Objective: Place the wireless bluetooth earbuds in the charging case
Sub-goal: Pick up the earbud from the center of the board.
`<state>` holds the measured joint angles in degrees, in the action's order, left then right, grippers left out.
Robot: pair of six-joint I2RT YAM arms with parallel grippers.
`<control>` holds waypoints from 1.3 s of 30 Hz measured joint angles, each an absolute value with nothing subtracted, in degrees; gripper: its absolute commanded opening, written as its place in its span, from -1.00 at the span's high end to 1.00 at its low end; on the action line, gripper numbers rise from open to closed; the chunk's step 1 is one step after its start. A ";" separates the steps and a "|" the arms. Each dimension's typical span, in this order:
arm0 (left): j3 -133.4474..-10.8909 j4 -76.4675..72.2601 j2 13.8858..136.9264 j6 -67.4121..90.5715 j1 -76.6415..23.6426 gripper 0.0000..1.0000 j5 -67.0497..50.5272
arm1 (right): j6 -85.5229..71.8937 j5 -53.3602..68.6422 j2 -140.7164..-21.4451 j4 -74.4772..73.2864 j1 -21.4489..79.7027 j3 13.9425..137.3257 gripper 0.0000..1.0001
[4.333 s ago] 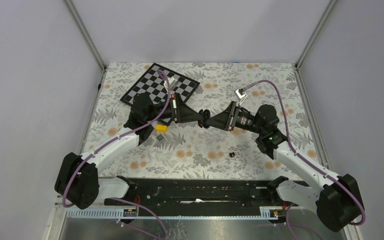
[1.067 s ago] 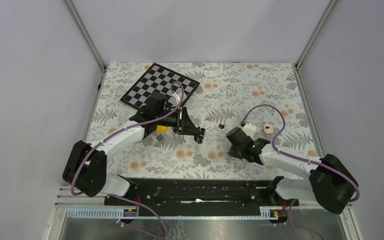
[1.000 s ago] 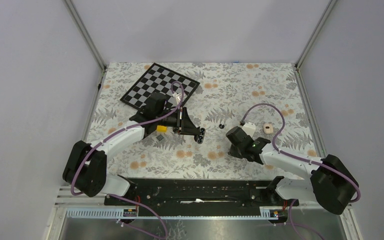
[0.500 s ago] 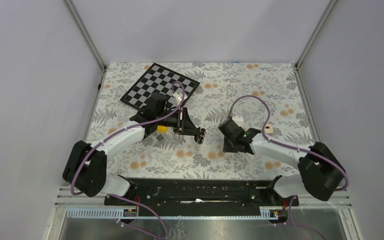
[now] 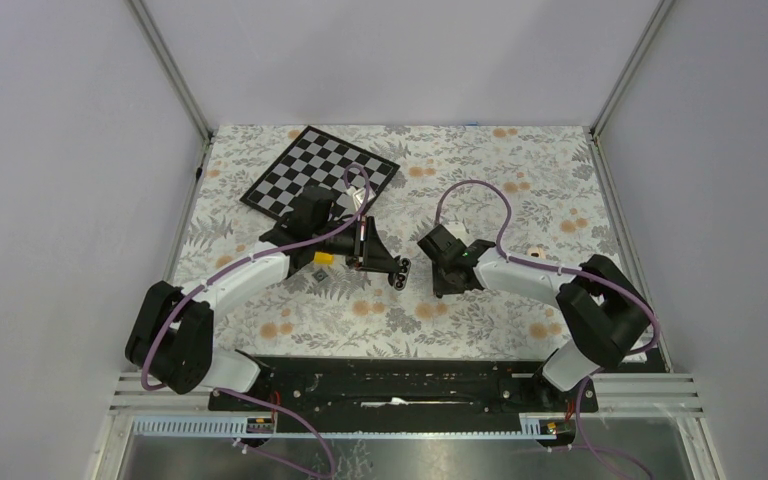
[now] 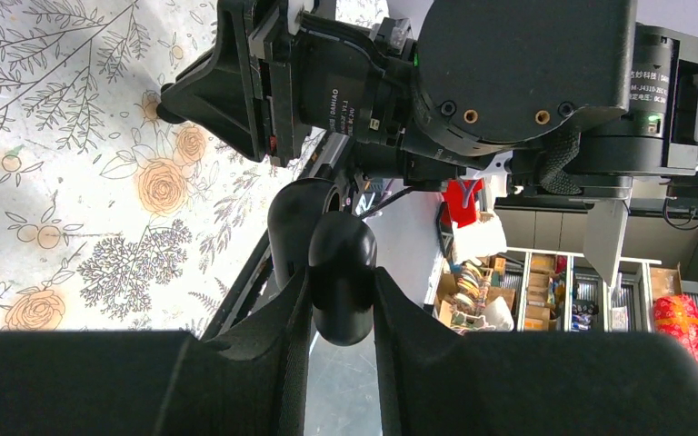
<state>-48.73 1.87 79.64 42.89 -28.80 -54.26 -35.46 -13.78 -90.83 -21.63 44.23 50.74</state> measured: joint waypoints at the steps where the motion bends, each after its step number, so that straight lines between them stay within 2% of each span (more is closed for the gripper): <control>1: -48.73 2.13 79.64 42.85 -28.80 0.92 -54.26 | -35.40 -13.78 -90.96 -21.52 44.23 50.76 0.39; 15: -48.73 3.18 79.64 42.24 -28.80 0.92 -54.26 | -36.10 -13.80 -91.02 -21.28 44.23 50.76 0.23; 26: -48.73 3.18 79.64 42.17 -28.80 0.92 -54.28 | -40.16 -12.84 -87.13 -19.27 44.23 46.50 0.46; 34: -48.73 3.20 79.64 42.00 -28.80 0.92 -54.30 | -40.60 -12.93 -87.11 -18.48 44.23 46.33 0.35; 39: -48.73 3.33 79.64 41.98 -28.80 0.92 -54.30 | -40.58 -12.91 -87.50 -18.35 44.23 46.81 0.35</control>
<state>-48.73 3.33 79.64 41.98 -28.80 -54.30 -40.58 -12.91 -87.50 -18.35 44.23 46.81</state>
